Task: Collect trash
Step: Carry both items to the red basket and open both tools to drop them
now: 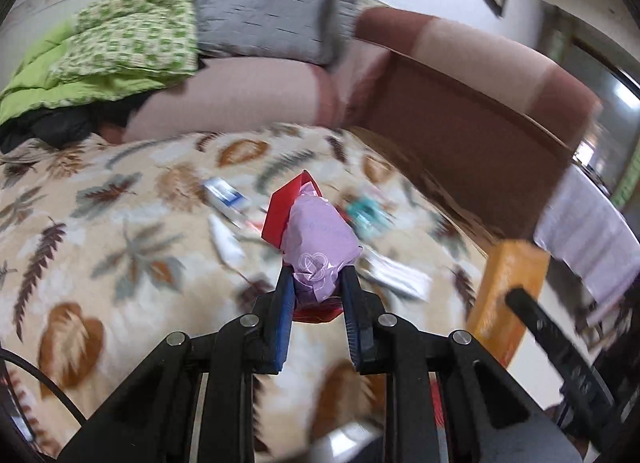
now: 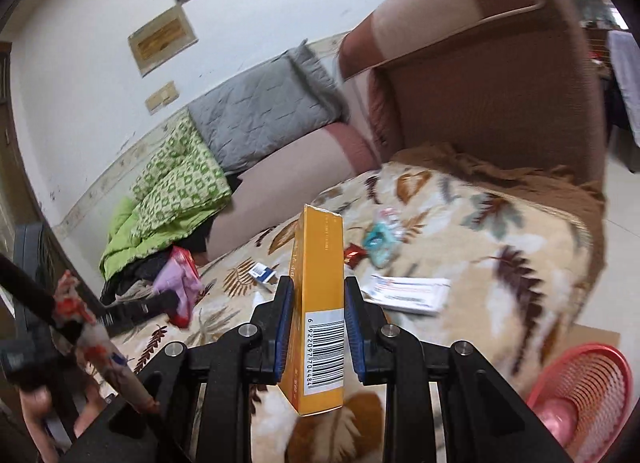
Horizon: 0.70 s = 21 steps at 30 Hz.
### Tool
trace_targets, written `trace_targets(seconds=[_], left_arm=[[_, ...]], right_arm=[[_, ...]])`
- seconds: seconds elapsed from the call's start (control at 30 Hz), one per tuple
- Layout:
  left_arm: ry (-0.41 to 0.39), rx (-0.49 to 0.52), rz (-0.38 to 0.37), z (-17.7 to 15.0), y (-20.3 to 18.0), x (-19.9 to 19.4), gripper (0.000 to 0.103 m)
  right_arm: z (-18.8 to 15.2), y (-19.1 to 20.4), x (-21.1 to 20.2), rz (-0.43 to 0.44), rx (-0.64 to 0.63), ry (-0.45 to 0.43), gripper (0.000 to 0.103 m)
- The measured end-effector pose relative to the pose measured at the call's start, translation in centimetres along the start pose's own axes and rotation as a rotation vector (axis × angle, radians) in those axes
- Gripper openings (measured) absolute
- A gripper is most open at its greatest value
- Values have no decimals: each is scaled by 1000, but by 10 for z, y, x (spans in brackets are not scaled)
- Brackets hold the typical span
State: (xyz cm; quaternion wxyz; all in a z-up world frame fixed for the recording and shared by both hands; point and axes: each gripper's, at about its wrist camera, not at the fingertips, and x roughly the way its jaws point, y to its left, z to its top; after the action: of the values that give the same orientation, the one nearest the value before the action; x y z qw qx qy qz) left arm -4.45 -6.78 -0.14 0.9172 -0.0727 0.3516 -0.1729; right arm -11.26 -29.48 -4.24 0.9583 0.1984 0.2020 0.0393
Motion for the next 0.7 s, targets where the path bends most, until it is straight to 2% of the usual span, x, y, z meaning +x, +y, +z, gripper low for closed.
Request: trace_targets(seconds=[0.1,0.3,0.7], left_arm=[[45,33,-77,-24,-29,-6,22],[68,113,-150,-55,-77,-16,22],[176,224,-299,-87,-143,2,22]], right_arm=[[-5,-11,-28,-38,18,-6,27],[-23,-36,-72,-115,32,-4,27],[-30,-107,-124,-297,129,-20,27]])
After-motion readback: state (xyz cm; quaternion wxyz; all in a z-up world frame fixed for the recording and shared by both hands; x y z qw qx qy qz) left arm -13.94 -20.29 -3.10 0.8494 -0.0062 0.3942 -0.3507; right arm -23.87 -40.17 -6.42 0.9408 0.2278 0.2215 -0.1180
